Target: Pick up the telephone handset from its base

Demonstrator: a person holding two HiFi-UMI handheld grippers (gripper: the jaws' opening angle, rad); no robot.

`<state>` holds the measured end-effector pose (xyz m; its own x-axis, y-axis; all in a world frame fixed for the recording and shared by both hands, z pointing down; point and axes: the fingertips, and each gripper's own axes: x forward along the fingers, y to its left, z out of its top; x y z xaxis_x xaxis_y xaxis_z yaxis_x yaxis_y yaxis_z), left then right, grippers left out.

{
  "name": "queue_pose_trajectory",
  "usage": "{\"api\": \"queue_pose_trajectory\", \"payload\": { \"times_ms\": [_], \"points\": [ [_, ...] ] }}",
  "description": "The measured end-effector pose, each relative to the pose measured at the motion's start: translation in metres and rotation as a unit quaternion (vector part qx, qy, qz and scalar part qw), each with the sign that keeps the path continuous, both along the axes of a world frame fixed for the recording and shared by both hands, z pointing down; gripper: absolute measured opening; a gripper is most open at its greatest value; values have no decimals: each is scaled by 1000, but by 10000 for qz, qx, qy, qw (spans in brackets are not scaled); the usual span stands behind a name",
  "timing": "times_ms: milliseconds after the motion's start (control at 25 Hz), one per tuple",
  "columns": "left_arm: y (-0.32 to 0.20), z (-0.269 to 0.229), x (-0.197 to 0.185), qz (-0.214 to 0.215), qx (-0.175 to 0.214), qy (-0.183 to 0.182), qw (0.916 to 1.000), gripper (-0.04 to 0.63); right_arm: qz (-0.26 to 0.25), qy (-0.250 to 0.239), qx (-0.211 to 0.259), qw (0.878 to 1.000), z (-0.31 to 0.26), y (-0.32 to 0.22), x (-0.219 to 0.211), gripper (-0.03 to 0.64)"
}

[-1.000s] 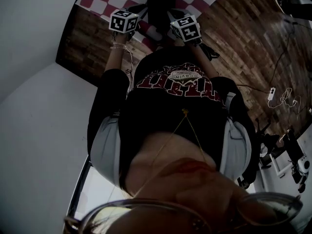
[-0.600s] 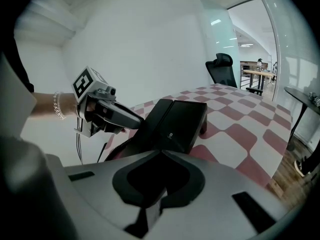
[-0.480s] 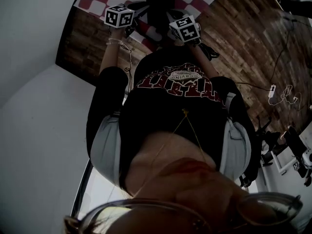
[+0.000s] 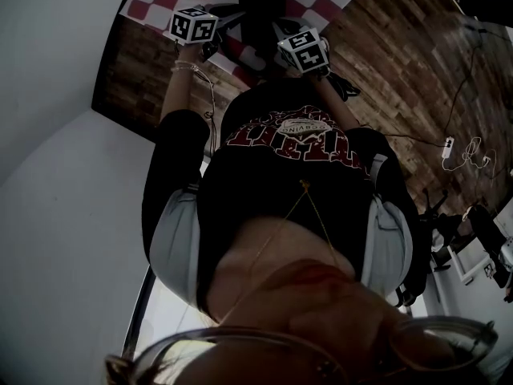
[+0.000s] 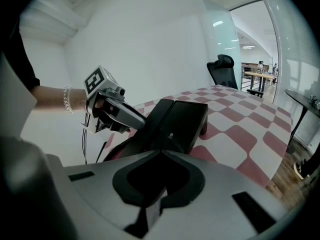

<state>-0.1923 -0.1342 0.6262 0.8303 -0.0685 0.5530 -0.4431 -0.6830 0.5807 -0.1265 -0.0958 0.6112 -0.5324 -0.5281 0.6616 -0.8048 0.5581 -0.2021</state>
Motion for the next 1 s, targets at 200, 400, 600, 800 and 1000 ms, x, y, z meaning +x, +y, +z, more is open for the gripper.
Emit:
{"api": "queue_pose_trajectory", "payload": {
  "times_ms": [200,400,600,800,1000],
  "points": [
    [-1,2,4,125,-170,171,9996,118,11,-44,28,10000,0,-1,0,17],
    [1,3,5,26,-308,372,9988,118,-5,-39,-19,10000,1,1,-1,17],
    [2,3,9,-323,-274,389,9983,126,25,-33,66,10000,1,-1,0,17],
    [2,-1,9,-565,-62,244,9981,123,-13,2,15,10000,2,1,1,17],
    [1,-2,9,-800,-22,185,9966,114,-5,-27,45,10000,3,-2,2,17]
  ]
}}
